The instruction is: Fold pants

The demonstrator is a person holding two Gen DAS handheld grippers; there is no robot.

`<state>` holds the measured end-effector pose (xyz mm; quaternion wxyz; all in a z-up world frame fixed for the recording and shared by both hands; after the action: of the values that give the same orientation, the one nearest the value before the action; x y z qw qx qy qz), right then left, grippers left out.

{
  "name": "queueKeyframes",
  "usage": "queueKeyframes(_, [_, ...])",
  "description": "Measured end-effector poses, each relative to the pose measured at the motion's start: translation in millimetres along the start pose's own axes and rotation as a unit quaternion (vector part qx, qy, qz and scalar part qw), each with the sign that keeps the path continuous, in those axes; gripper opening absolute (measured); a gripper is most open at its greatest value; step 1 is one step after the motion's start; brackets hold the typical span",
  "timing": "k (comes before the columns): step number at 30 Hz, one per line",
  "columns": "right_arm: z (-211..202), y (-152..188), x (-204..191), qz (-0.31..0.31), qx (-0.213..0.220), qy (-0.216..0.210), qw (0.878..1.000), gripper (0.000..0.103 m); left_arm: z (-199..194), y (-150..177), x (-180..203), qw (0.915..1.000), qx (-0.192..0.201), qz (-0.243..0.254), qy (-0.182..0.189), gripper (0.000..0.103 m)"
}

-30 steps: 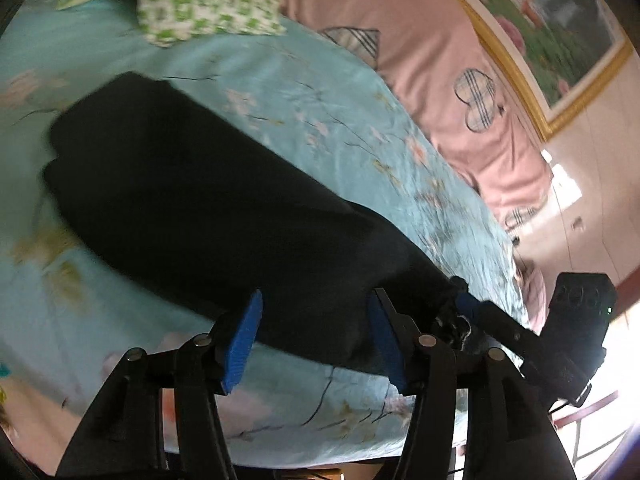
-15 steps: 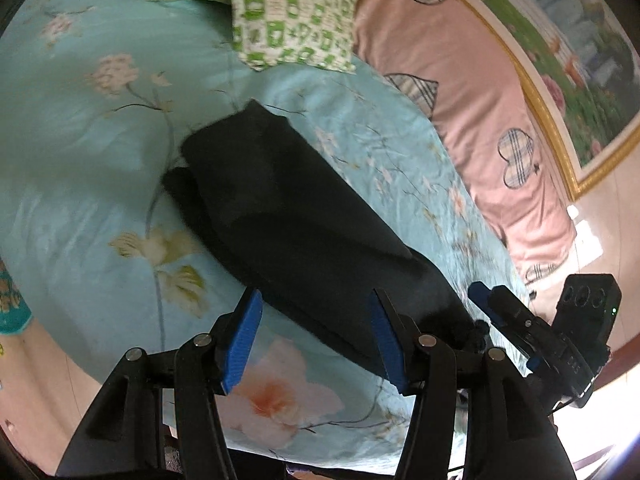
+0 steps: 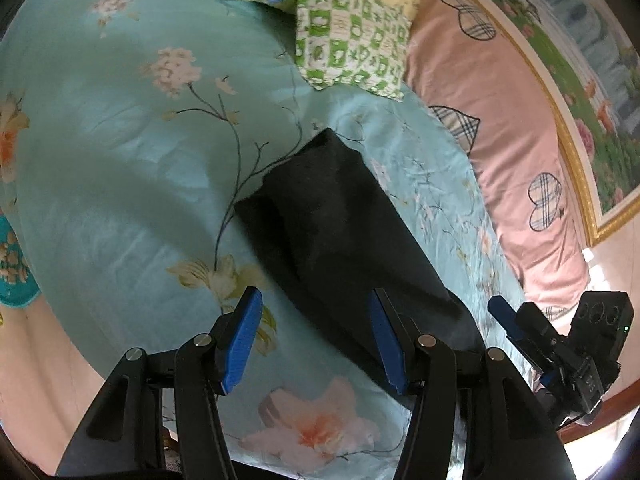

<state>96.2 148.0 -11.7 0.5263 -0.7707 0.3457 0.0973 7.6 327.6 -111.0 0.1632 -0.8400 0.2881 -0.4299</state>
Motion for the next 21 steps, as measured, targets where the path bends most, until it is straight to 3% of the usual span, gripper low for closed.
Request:
queueKeyframes(12, [63, -21, -5, -0.023, -0.056, -0.035, 0.998, 0.061, 20, 1, -9, 0.9986, -0.02, -0.048, 0.006, 0.056])
queueKeyframes(21, [122, -40, 16, 0.005, -0.099, -0.06, 0.993, 0.062, 29, -3, -14, 0.997, -0.023, -0.073, 0.012, 0.056])
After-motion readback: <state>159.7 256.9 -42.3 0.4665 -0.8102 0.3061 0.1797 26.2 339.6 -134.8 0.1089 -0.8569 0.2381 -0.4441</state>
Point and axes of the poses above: each gripper's, at about its wrist camera, not at the fingertips, and z roughly the way its jaws point, x to its right, y to its underside, the point moved 9 cm from there along z, roughly the way its jaws point, and after that the axes turned 9 degrees about x, right-handed, at the moved point
